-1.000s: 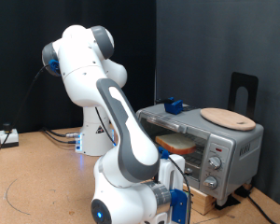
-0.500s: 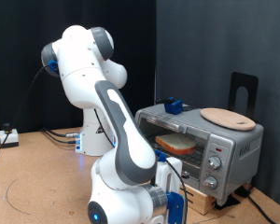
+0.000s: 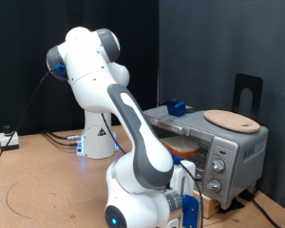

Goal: Make a piece of toast with the oven

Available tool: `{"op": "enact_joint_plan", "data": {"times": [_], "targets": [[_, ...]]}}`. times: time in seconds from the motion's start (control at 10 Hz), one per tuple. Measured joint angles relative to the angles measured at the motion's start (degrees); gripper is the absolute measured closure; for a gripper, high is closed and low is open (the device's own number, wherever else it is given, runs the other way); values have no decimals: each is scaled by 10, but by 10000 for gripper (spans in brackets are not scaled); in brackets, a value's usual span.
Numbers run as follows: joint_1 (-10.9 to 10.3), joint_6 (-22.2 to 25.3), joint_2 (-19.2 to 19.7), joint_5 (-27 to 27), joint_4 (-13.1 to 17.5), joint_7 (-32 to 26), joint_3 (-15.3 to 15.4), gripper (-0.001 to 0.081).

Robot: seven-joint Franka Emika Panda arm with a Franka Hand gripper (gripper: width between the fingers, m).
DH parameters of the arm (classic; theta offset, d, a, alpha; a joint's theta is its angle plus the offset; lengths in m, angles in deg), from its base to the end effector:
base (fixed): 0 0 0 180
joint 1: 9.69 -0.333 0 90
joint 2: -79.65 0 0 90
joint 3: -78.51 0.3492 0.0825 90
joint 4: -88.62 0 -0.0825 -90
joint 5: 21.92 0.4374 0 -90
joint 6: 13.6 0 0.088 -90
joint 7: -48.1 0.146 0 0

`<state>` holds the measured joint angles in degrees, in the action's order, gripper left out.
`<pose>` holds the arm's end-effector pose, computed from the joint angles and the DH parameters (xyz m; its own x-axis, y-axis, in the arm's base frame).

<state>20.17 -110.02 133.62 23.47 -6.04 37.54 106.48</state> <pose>0.6494 0.0610 0.0983 0.7772 0.1409 -0.6133 -0.5448 -0.3371 -0.7678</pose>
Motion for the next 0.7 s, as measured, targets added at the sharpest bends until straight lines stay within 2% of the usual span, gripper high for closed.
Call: {"op": "enact_joint_plan", "data": {"times": [0.3,0.7], "targets": [[-19,-19,2,8,0,0,10,-4],[-32,-31,2,22,0,0,19,-4]]}}
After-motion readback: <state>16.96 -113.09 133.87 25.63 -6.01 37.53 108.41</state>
